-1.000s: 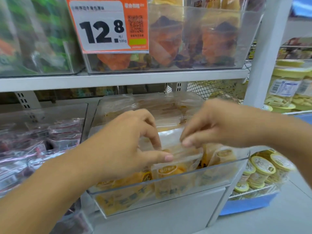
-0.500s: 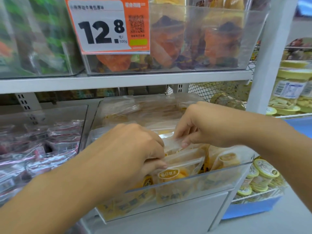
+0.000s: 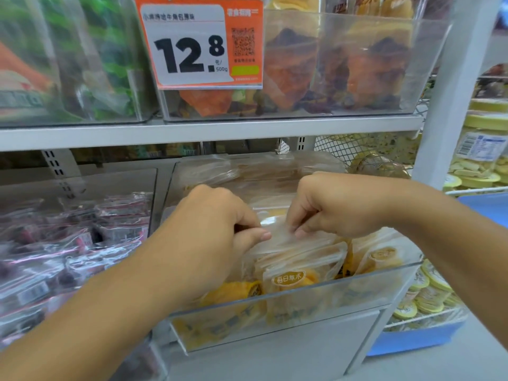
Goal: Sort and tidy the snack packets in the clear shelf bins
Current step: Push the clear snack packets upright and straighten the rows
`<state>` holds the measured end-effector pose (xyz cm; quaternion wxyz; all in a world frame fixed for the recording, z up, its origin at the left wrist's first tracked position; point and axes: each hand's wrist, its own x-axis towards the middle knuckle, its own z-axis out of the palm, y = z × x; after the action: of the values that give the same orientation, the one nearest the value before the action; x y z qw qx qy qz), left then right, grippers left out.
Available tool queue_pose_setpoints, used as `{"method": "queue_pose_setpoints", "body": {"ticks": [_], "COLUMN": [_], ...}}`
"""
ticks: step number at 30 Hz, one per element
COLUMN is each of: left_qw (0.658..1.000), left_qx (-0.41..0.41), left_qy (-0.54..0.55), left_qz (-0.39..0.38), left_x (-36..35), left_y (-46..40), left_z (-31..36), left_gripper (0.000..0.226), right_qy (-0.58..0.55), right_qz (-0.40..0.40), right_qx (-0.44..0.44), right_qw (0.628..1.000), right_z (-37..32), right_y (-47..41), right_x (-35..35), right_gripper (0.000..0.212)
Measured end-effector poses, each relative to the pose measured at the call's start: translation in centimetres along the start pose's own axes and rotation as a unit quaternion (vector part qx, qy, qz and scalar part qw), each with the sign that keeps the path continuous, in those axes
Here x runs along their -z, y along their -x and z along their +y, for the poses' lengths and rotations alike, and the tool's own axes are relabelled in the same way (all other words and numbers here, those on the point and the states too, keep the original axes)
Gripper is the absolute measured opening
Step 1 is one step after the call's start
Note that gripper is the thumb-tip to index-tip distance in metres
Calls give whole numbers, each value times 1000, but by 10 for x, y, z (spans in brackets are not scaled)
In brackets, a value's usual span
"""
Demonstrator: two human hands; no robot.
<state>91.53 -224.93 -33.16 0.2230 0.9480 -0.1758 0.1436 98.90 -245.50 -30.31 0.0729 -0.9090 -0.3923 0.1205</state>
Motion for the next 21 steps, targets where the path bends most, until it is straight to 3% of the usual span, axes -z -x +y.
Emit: {"method": "queue_pose_setpoints", "body": {"ticks": [6,10,13,15,17,19,21], "left_qw": [999,999,1000,1000,998,996,996], "left_qx": [7,-18,-12,-23,-55,-65,-38], "left_qy": [34,30,-4,-11,-14,-7,-16], "left_qz": [1,13,-10,-13,16,63,78], "left_x": [-11,-22,-21,-11,5,30,61], "left_y": [0,-2,-7,-4,5,24,51], "left_z": [1,-3,6,9,3,-10,-27], "left_gripper": [10,9,16,21,25,25,24], "right_qy": [-145,-212,-260,-245,-157,-79,-33], "right_qz": [43,-84,-97,-13,167,319,354], "right_qx": [21,26,31,38,52,78,101], "right_qw": [988,973,960,969,972,941,929], "right_z": [8,4,-5,-18,-38,-72,-110], "right_y": [8,6,9,13,18,16,9], "right_x": [-7,-7,-3,1,1,-5,-18], "right_gripper": [22,44,51,45,33,22,18]}}
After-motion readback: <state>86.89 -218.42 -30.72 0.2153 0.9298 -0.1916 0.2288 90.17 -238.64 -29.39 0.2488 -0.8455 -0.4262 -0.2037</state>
